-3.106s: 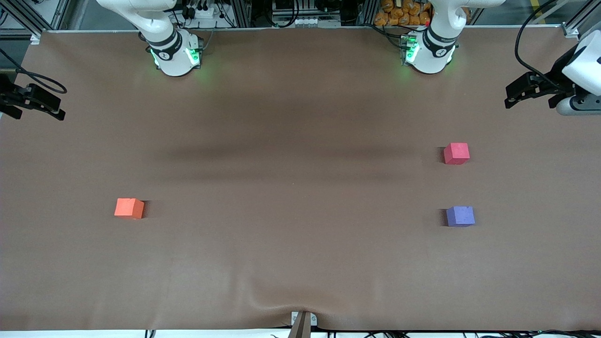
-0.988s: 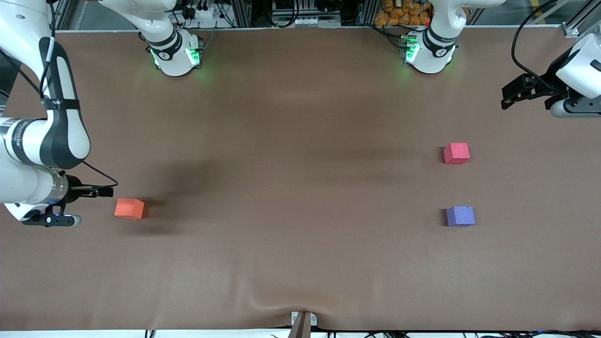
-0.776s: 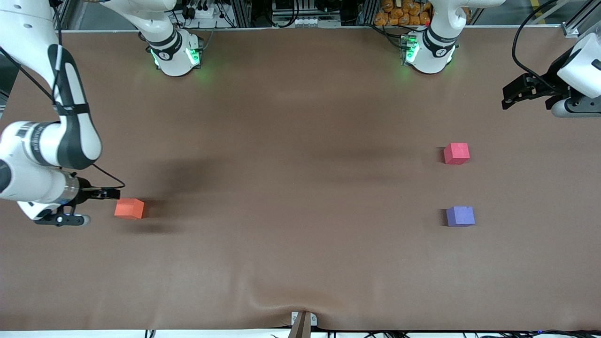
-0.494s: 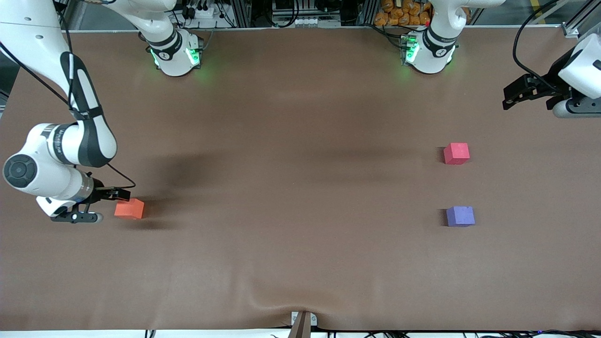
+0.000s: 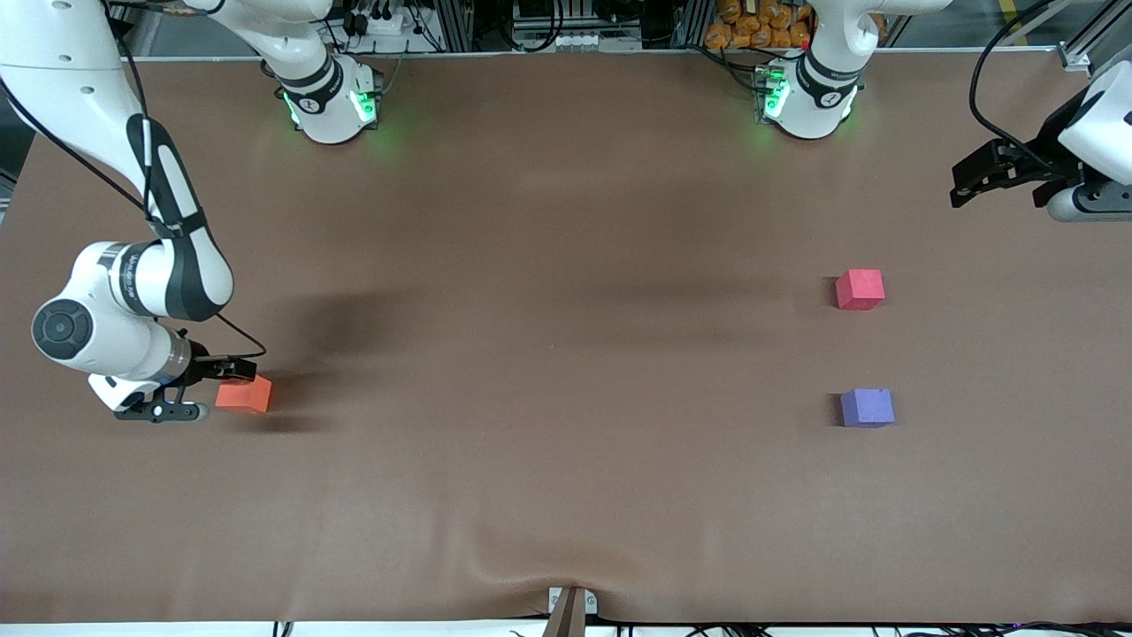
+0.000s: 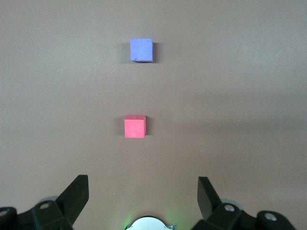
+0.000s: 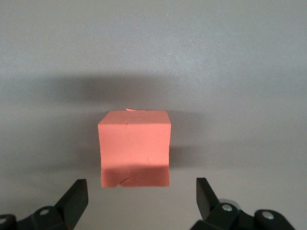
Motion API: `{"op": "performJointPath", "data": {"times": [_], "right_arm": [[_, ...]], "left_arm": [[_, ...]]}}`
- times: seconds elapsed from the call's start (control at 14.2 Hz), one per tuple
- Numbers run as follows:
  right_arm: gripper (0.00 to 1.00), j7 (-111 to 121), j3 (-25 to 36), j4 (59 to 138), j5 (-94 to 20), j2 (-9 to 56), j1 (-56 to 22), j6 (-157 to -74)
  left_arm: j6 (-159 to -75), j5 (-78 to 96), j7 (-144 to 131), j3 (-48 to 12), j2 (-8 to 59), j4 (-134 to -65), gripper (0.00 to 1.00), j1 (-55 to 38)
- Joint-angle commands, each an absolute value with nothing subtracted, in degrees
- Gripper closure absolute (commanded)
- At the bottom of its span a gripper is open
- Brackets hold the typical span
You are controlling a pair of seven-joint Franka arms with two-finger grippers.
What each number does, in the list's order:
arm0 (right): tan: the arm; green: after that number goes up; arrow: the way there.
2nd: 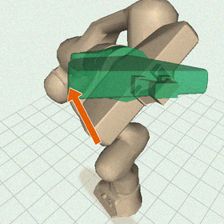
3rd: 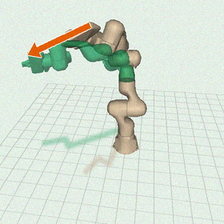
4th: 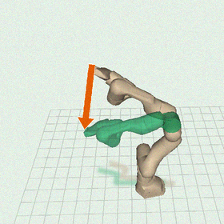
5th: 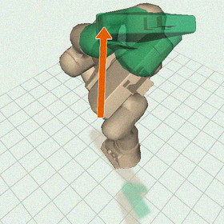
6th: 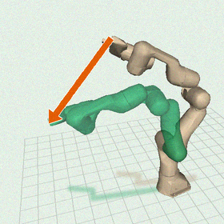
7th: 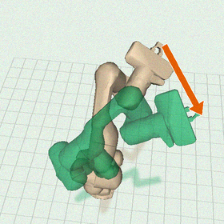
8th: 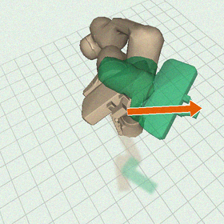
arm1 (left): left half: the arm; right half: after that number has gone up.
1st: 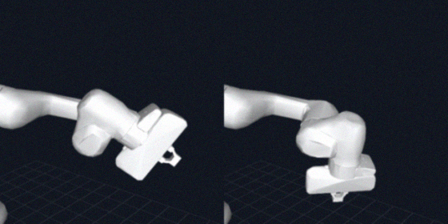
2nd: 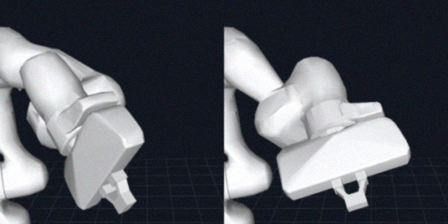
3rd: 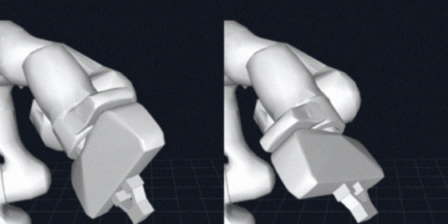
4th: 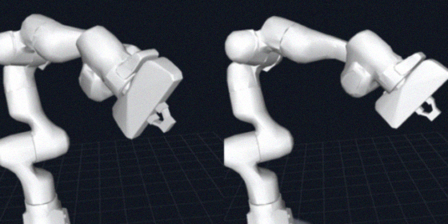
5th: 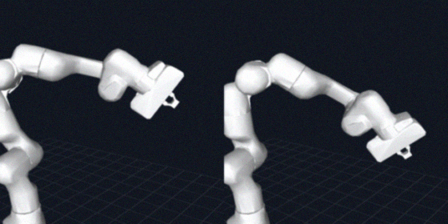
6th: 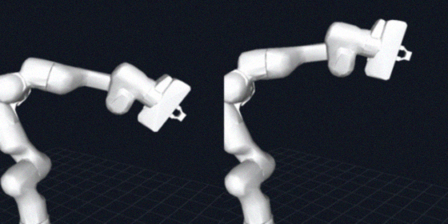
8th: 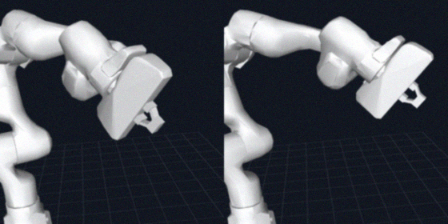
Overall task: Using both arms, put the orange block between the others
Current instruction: 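Reach the right gripper down over the orange cube, then close the right gripper on the orange cube and lift it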
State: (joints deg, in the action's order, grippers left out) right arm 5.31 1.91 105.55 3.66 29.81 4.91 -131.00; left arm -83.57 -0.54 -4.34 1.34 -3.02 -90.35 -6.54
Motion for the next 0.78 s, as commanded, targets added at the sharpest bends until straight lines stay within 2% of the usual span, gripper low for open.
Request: {"op": "performJointPath", "data": {"times": [0.0,0.71], "right_arm": [[0.00,7.82,1.23,101.35,4.31,33.57,5.54,-130.96],[0.00,7.47,1.23,97.65,0.88,37.70,5.98,-131.40]], "left_arm": [[-82.53,-1.67,-4.75,1.14,-2.11,-88.42,0.00,-6.59],[-82.44,-1.76,-4.66,1.23,-2.11,-87.71,0.00,-6.50]]}}
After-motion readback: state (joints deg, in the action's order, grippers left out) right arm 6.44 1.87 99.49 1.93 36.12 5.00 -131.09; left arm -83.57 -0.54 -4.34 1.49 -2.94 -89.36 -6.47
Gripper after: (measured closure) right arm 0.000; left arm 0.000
